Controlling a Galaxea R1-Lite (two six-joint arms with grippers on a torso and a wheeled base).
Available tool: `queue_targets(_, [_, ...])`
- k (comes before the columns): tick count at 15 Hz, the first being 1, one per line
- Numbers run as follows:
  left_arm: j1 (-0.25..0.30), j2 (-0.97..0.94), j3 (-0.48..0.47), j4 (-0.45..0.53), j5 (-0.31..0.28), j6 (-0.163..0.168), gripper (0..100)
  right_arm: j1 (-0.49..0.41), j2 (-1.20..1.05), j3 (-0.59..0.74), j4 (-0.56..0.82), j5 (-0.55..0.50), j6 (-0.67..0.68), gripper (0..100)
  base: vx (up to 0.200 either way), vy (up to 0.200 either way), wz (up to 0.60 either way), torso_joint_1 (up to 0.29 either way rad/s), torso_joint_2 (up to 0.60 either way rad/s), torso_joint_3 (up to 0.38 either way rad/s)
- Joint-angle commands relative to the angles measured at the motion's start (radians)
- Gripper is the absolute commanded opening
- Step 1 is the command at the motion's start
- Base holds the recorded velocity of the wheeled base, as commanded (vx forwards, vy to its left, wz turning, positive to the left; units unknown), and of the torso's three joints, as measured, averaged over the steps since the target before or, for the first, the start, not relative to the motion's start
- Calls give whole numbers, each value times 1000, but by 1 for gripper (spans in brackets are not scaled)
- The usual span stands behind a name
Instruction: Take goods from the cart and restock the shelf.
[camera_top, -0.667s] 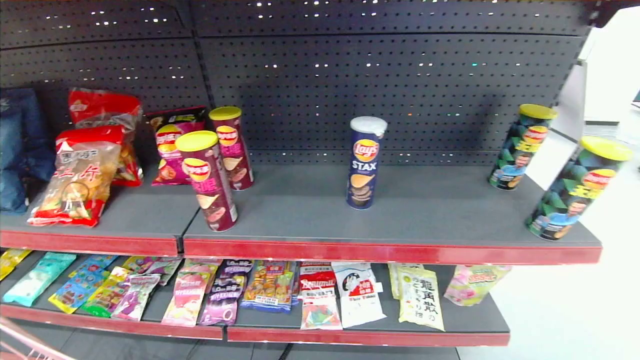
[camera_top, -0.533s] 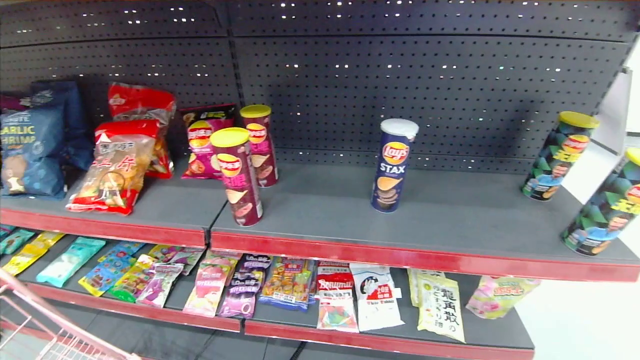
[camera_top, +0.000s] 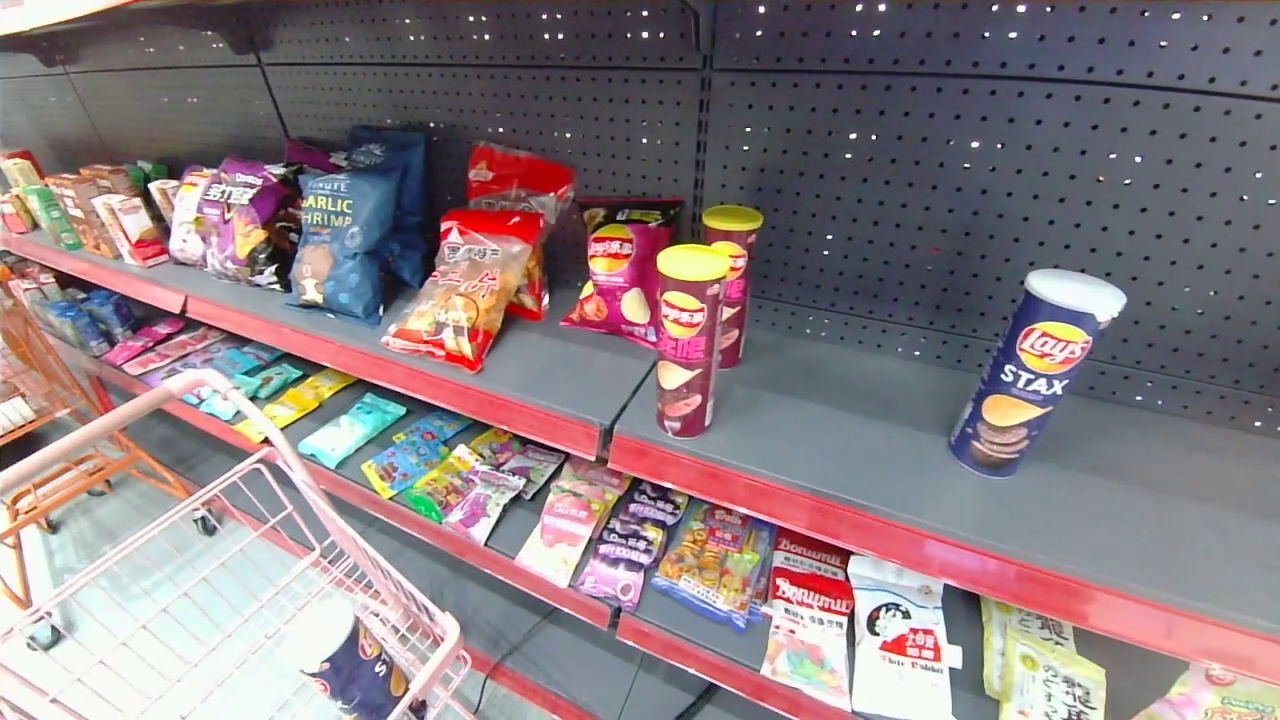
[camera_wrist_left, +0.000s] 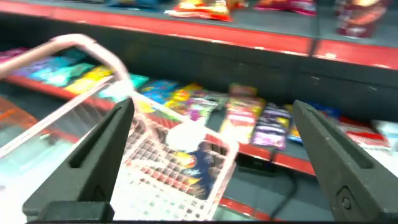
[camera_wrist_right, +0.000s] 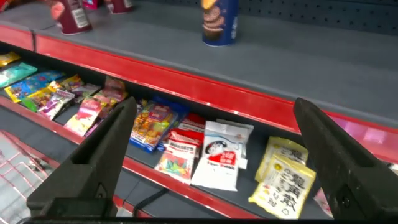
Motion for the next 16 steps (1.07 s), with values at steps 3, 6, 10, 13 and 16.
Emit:
queue_targets(3, [-1, 0, 0, 1, 0, 0, 100, 0, 1, 0, 0, 0, 2, 100, 0, 0, 0, 0, 0, 0])
queue_targets(6, [1, 0, 0, 1, 0, 0, 100, 0, 1, 0, 0, 3, 1, 100, 0, 0, 0, -70, 145, 91])
queue_targets(10, [1, 0, 0, 1, 0, 0, 100, 2, 1, 0, 0, 3, 1, 100, 0, 0, 0, -139, 339, 187])
queue_targets(13, [1, 0, 0, 1, 0, 0, 100, 0, 1, 0, 0, 3, 2, 100, 0, 0, 0, -144, 351, 201])
queue_targets(16, [1, 0, 0, 1, 0, 0, 100, 2, 1, 0, 0, 3, 2, 100, 0, 0, 0, -149, 362, 211])
